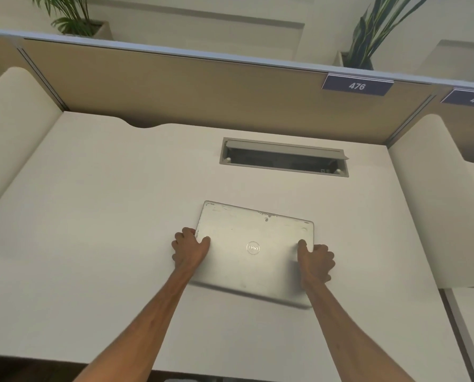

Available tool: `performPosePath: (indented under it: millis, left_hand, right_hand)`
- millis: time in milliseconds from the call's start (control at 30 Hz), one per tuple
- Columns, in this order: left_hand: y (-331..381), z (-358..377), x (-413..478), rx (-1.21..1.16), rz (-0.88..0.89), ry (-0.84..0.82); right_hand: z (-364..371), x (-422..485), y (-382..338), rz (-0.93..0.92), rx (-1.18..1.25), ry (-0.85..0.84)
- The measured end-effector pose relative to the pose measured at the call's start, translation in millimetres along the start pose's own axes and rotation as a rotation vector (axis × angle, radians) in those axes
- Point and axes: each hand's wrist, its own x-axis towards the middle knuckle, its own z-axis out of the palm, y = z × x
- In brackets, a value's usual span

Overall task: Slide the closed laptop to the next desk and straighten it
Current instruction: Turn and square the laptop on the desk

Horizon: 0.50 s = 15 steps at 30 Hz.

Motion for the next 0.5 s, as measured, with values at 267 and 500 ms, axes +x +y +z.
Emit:
performPosePath:
  millis: [267,500]
  left_hand:
    - [-4.2,-24.0,8.0,-0.310,-0.019,-0.215]
    - [-8.2,-48.6,11.4,-0.598,-0.157,-0.400]
  right_hand:
    - [-2.2,-12.7,22.9,-0.152,-0.164,0.050]
    - [-25.7,11.7,25.3,-0.146,0.078,-0.060]
